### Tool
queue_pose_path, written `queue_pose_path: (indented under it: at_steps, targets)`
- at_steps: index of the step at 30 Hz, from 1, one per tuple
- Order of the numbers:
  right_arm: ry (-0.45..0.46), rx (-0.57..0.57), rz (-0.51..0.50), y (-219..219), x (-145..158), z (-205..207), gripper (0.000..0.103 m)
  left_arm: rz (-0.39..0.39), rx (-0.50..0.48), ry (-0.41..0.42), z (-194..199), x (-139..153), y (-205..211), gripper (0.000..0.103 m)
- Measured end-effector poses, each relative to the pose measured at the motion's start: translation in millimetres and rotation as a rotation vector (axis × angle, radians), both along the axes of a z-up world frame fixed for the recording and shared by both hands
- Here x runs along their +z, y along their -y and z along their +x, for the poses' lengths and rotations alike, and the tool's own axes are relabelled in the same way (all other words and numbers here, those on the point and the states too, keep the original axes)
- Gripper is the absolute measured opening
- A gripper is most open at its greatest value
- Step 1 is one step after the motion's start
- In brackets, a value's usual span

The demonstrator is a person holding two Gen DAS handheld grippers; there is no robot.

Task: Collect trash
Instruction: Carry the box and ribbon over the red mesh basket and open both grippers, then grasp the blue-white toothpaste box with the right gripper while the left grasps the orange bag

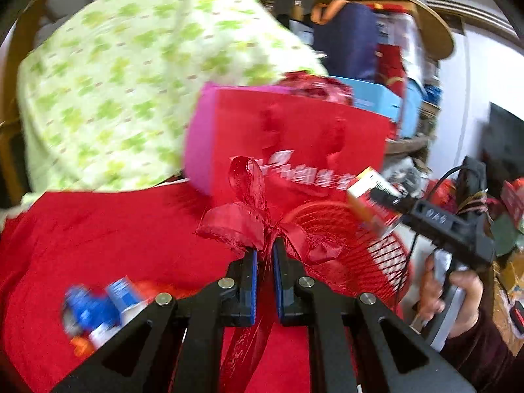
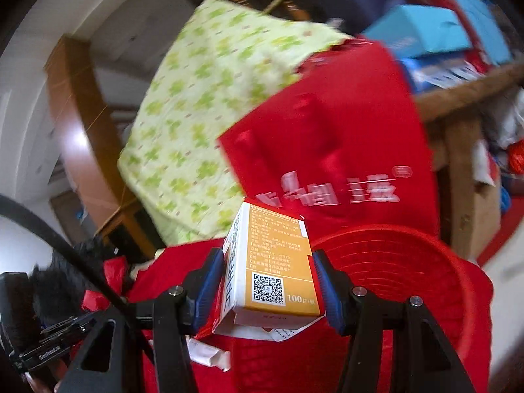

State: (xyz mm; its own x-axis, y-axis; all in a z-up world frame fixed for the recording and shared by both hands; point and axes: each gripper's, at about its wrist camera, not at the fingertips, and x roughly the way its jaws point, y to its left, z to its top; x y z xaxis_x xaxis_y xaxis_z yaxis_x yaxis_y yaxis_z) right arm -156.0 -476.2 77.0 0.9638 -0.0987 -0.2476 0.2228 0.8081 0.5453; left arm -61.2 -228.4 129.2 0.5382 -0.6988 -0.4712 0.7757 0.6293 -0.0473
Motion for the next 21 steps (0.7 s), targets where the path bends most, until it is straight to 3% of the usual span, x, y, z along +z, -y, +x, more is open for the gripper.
queue_pose_path:
  at_steps: [4,7,10,11,12,17,21]
  targets:
    - [-0.029,-0.042,0.088,33,-13,-14,0.06,0.044,-0.069,0.009,-7,-2,55,0.011]
    - [-0.04,-0.06,0.117,46,-17,-21,0.061,0.083,-0.091,-0.021,-5,-13,88,0.018]
    - [-0.034,-0.087,0.129,55,-18,-26,0.068,0.133,-0.084,-0.033,-5,-28,102,0.038]
    - [-0.035,-0.093,0.124,54,-18,-26,0.068,0.141,-0.075,-0.04,-5,-32,102,0.049]
    - [-0.036,-0.099,0.115,53,-18,-27,0.068,0.137,-0.069,-0.044,-5,-34,103,0.054]
    - [-0.028,-0.082,0.017,29,-6,-17,0.068,0.103,-0.026,-0.095,-2,-41,70,0.057]
    - [0.018,-0.039,-0.063,-1,6,-10,0.068,0.066,0.054,-0.108,2,-49,16,0.062]
